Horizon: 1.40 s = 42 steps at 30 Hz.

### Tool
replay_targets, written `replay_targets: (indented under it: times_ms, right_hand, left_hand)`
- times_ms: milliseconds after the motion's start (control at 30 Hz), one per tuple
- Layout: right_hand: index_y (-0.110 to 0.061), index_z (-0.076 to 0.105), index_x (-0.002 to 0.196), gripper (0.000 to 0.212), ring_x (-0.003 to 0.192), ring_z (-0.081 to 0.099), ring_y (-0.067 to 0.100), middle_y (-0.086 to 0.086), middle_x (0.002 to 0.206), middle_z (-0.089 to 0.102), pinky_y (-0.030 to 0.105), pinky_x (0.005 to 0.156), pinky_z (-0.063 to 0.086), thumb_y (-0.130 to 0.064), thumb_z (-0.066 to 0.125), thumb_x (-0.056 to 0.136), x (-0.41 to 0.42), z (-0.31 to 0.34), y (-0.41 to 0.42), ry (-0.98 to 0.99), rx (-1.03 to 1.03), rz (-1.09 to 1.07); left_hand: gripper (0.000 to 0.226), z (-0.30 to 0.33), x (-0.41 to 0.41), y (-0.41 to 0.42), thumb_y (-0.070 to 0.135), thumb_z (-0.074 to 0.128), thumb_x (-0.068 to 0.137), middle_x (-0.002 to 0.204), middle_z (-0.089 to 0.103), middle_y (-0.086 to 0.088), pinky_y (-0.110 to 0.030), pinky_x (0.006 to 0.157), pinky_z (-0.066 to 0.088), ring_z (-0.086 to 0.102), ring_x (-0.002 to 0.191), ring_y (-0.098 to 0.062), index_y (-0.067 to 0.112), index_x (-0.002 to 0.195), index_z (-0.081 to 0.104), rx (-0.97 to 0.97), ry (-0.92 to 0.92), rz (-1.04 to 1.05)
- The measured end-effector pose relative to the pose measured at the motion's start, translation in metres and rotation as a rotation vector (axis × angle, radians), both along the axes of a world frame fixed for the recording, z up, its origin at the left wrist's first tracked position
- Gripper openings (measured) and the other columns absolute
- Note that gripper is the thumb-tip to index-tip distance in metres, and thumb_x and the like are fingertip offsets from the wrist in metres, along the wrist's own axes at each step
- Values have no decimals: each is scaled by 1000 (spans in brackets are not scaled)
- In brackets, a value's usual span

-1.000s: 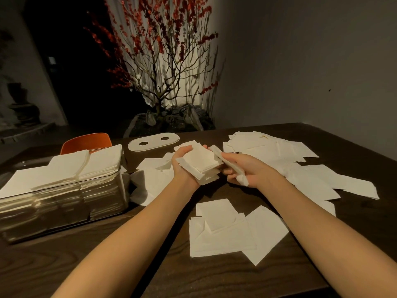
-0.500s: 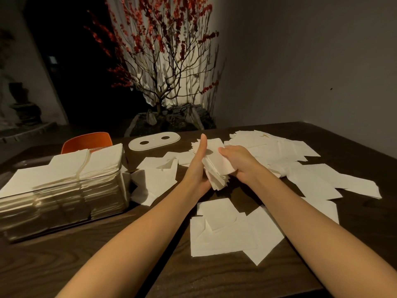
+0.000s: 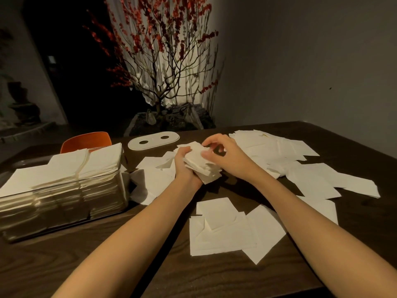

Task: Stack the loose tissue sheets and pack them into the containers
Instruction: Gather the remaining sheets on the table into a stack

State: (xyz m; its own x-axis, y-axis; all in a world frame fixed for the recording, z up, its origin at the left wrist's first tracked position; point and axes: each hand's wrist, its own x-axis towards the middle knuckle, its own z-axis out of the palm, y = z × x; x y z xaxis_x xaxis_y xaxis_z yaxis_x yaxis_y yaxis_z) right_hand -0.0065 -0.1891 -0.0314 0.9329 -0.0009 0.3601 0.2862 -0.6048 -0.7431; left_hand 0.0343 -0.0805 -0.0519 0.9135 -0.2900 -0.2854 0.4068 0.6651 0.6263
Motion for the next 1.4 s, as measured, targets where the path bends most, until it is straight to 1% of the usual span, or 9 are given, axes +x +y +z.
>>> replay_targets:
  times_ms: [167,267,400,567,700,800,967,1167,1400]
  right_hand:
    - [-36,46,106,37,113,34,9,-9,116,38,37,101,41,-33,74,82,1,-7,14,75,-319,129]
    - [-38,54,96,18,112,31,7,-13,113,39,42,104,35,-29,67,87,3,-10,14,-42,-280,95]
    - [-36,66,85,8,112,37,8,-18,109,49,43,103,35,-28,68,87,2,-12,10,-152,-171,129]
    - [-33,69,82,9,112,43,5,-27,104,56,35,99,38,-26,66,88,1,-7,8,-118,-81,226]
    - [-32,62,88,12,93,58,3,-16,94,60,15,75,51,-24,56,95,-6,4,2,-39,220,221]
    - [-32,54,91,7,86,61,7,-13,93,58,11,62,50,-28,52,97,-1,3,2,-49,310,71]
    - [-25,53,101,4,87,55,7,-8,102,55,16,73,46,-26,51,98,15,-11,-1,-70,267,-129]
    - [-27,53,113,15,105,50,11,-5,118,54,33,94,47,-29,48,99,19,-18,-6,-82,229,-245]
    - [-24,50,123,38,103,57,12,-6,120,59,28,86,51,-41,60,91,-1,-6,-34,548,364,14]
  left_hand:
    - [43,-2,2,-5,34,45,92,77,49,-7,-41,112,34,51,74,-26,9,126,55,-5,-46,43]
    - [18,2,-1,2,28,51,90,91,57,-13,-38,75,52,58,85,-25,12,97,58,5,16,1]
    - [20,2,1,12,19,48,85,97,61,-17,-46,98,47,59,95,-32,8,98,58,45,38,5]
    - [26,3,5,18,25,49,87,106,59,-17,-42,87,50,58,100,-30,12,109,54,76,32,16]
    - [16,1,7,24,23,53,88,104,59,-16,-49,103,42,58,98,-31,12,100,56,72,-40,-35]
    - [20,6,-3,18,33,55,94,97,65,-15,-47,91,49,61,94,-29,15,102,58,114,-100,-113]
    - [41,13,-22,-6,60,48,90,89,69,-10,-45,80,52,65,89,-25,22,103,59,137,-182,-210]
    - [23,9,-31,-12,21,53,97,101,62,-11,-39,81,50,61,94,-24,14,119,55,179,-213,-249]
    - [26,-5,-12,-10,24,55,97,98,62,-6,-46,87,50,62,89,-25,18,119,44,177,-171,-51]
